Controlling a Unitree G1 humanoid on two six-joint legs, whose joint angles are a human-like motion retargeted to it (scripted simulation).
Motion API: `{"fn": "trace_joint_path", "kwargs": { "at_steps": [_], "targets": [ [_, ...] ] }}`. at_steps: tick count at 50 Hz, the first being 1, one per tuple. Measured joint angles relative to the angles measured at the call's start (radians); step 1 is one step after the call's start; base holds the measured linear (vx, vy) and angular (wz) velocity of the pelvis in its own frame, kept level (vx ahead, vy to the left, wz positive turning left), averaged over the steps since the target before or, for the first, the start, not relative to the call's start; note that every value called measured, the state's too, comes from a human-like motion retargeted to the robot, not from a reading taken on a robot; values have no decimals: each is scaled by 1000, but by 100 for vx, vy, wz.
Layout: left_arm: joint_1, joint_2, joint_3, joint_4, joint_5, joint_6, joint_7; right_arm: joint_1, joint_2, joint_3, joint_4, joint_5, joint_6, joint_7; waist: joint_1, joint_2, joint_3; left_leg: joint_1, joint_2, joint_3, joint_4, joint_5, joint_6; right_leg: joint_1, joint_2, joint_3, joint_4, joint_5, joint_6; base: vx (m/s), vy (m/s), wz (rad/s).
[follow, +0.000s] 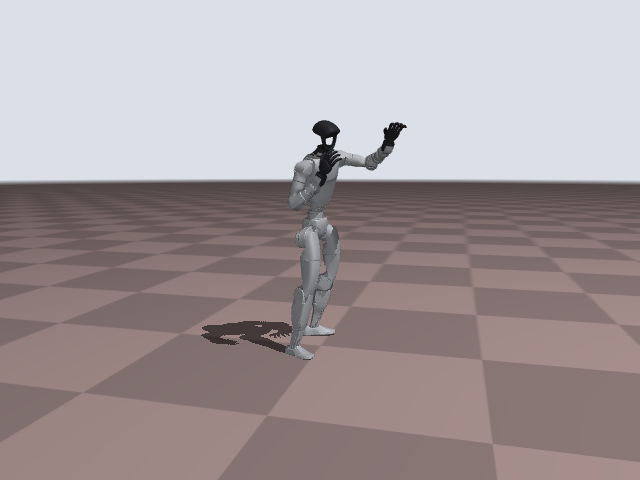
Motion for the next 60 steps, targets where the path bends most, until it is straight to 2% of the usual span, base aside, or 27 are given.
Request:
{"fn": "trace_joint_path", "kwargs": {
  "at_steps": [3, 5, 8, 11, 13, 15, 17, 20, 22, 23, 26, 29, 32, 37, 38, 40, 41, 42, 43, 44, 45, 46, 47, 50, 55, 57, 60],
  "targets": [
    [651, -36, 563, -589, 50, -70, -145, -362, 45, 70, 123, -198, 66, 112, 62, 30, -11, 45, 10, 82, 14, -23, 0, -17, 20, 87, 15, -9, -18, 9, -2, -133],
    [826, -149, 696, -724, -33, -110, -196, -669, 84, 174, 289, -353, 128, 134, 127, 40, -21, 66, 4, 139, 34, -37, 35, -34, 21, 149, 24, -3, -21, 1, -1, -128],
    [479, -111, 409, -422, 47, -45, -143, -1249, 57, 510, 907, -545, 287, -104, 234, 35, -16, 20, -5, 148, 170, -28, 108, -35, -31, 183, 6, 22, 6, -14, -2, -35],
    [-96, -167, -73, 282, 4, 6, -9, -1668, 159, 769, 1696, -288, 341, -167, 227, 39, 5, -88, 31, 83, 352, 3, 135, -24, -71, 135, 0, 41, 0, -19, 2, 80],
    [-358, -308, -306, 786, -150, 44, -100, -1797, 288, 636, 2148, 210, 322, -205, 192, 37, -4, -150, 52, 35, 424, 11, 125, -34, -83, 98, 20, 38, -10, -13, 6, 89],
    [-477, -434, -388, 1057, -576, 23, -171, -1858, 304, 333, 2260, 743, 229, -423, 180, 14, 20, -181, 64, 11, 453, -1, 96, -50, -98, 82, 43, 30, -3, -10, 6, 47],
    [-441, -432, -258, 924, -792, -78, -167, -1762, 250, 306, 2010, 582, 161, -472, 160, -24, 47, -172, 95, 33, 456, -13, 102, -64, -108, 84, 60, 23, -11, -8, 6, 10],
    [-260, -479, -47, 377, -968, -326, 6, -1514, 99, 361, 1423, 314, 102, -564, 156, -89, 131, -128, 139, 71, 426, -16, 135, -49, -122, 86, 27, 45, 6, -7, 7, -7],
    [-4, -537, 65, -44, -1062, -392, -111, -1233, 49, 325, 1056, 139, 118, -541, 118, -155, 155, -119, 170, 46, 414, -10, 139, -33, -120, 75, 0, 58, 8, -5, 7, 2],
    [132, -581, 106, -217, -1101, -398, -208, -1075, 38, 293, 913, 76, 115, -492, 96, -189, 160, -123, 186, 22, 409, -7, 131, -27, -117, 65, -11, 62, 13, -4, 8, 16],
    [448, -627, 208, -568, -976, -292, -409, -639, 60, 176, 661, 107, 71, -230, 19, -305, 191, -122, 246, -46, 382, 2, 78, 1, -92, 27, -22, 58, 35, -5, 9, 30],
    [686, -623, 233, -789, -819, -232, -479, -291, 128, 172, 561, 198, 43, -43, -44, -435, 211, -121, 335, -77, 376, 22, 24, 8, -62, -12, 57, 6, 45, -8, 10, 51],
    [844, -640, 145, -881, -920, -237, -472, -44, 148, 288, 506, 209, 36, -23, -42, -530, 262, -168, 436, -139, 434, 23, -2, -20, -33, -52, 226, -72, 43, -14, 14, 74],
    [976, -649, 44, -947, -1127, -199, -454, 295, 105, 443, 460, 334, 52, 39, 124, -616, 292, -492, 524, -387, 754, -160, 111, -211, -72, -88, 563, -186, 21, -11, 27, 77],
    [1019, -663, 27, -948, -1290, -177, -484, 314, 94, 501, 478, 374, 74, 58, 183, -633, 292, -558, 539, -416, 817, -179, 112, -263, -78, -75, 623, -213, -9, 1, 32, 21],
    [1144, -663, 6, -943, -1380, -155, -518, 346, 59, 587, 495, 369, 91, 90, 294, -659, 292, -641, 542, -476, 918, -227, 85, -310, -107, -67, 726, -263, -63, 4, 37, 48],
    [1148, -648, -14, -907, -1222, -171, -450, 340, 31, 599, 484, 368, 91, 114, 327, -663, 292, -701, 519, -507, 954, -246, 80, -339, -135, -72, 760, -273, -68, 5, 43, 109],
    [1136, -592, -22, -866, -823, -143, -337, 341, -3, 596, 469, 364, 84, 136, 358, -660, 292, -752, 493, -539, 988, -264, 76, -354, -164, -81, 790, -283, -72, 8, 44, 155],
    [1088, -458, -7, -813, 58, -25, -132, 358, -46, 565, 445, 353, 65, 153, 385, -645, 292, -786, 460, -572, 1019, -278, 73, -340, -196, -99, 812, -293, -73, 13, 43, 176],
    [1072, -444, -42, -788, 239, -7, -89, 370, -54, 553, 437, 355, 63, 148, 415, -624, 292, -804, 426, -592, 1040, -291, 73, -319, -225, -117, 823, -305, -81, 16, 41, 188],
    [1072, -491, -103, -775, 69, -39, -128, 379, -44, 550, 437, 364, 69, 131, 446, -601, 292, -816, 392, -607, 1055, -305, 74, -294, -253, -136, 828, -316, -91, 18, 41, 175],
    [1121, -610, -182, -797, -715, -129, -298, 375, -8, 560, 448, 362, 86, 85, 480, -579, 292, -804, 357, -608, 1055, -317, 78, -261, -275, -153, 821, -326, -103, 20, 40, 153],
    [1143, -681, -233, -807, -1213, -193, -401, 366, 24, 560, 454, 357, 94, 42, 519, -556, 292, -780, 332, -605, 1052, -332, 81, -224, -288, -166, 810, -332, -114, 25, 39, 106],
    [1084, -652, -218, -783, -1049, -184, -337, 345, 67, 436, 425, 304, 83, -50, 677, -448, 287, -596, 324, -555, 1044, -408, 88, -65, -287, -165, 753, -309, -134, 33, 41, 32],
    [1011, -625, -113, -747, -1104, -213, -353, 187, 89, 340, 407, 112, 113, -98, 699, -375, 179, -330, 189, -423, 851, -406, 132, 113, -343, -170, 563, -101, -102, 24, 45, 22],
    [1038, -714, -109, -746, -1388, -293, -295, 128, 97, 336, 429, 158, 115, -116, 684, -350, 83, -266, 128, -377, 758, -391, 140, 120, -352, -139, 499, -17, -88, 21, 43, -10],
    [1062, -641, 16, -693, -1030, -243, -348, 4, 122, 345, 482, 180, 101, -33, 624, -329, -66, -186, 55, -313, 596, -354, 130, 86, -318, -43, 418, 65, -72, 17, 36, -30]
  ]
}}
